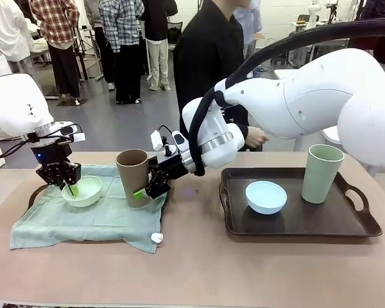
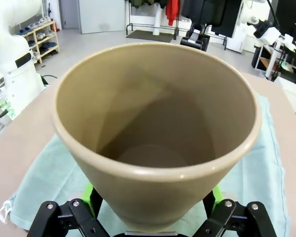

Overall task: Set up a tray with a mat and arrange the tableware.
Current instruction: Place the Picnic Bowl and Reusable plastic cup back onto the Handle tray in front of the human's position.

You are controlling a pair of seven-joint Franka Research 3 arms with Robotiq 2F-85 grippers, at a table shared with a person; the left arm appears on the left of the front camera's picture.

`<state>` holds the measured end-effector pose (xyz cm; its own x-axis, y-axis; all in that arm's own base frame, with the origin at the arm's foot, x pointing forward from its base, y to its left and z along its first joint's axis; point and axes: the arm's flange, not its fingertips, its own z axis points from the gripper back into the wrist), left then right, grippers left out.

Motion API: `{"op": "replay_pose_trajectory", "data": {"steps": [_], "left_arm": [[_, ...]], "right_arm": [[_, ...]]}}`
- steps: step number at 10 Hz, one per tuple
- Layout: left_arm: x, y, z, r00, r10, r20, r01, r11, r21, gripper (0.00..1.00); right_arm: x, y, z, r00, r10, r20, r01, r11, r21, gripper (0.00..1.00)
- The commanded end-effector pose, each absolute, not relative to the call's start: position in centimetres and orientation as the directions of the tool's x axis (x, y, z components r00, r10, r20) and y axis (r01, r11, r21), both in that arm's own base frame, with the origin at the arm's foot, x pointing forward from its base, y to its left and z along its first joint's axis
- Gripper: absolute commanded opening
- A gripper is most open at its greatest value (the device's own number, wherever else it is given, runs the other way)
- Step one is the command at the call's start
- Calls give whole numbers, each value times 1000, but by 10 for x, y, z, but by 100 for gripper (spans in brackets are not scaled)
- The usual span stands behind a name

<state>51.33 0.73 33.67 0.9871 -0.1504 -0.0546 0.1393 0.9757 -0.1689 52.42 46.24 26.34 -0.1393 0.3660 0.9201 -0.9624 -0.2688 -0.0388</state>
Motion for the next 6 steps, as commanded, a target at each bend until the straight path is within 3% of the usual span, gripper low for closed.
{"op": "replay_pose_trajectory", "data": {"steps": [1,2,3,6], "left_arm": [[512,13,343,984,-175,-46,164,970,-180,100],[510,15,348,985,-168,-41,159,972,-172,87],[506,19,352,984,-174,-26,167,971,-171,100],[492,30,370,985,-171,2,169,967,-191,100]], "right_arm": [[511,458,278,-116,446,887,-976,-217,-19,100],[507,454,288,-99,504,858,-985,-175,-11,100],[500,448,298,-97,532,841,-988,-155,-16,100],[486,420,321,-75,516,854,-991,-136,-5,100]]}}
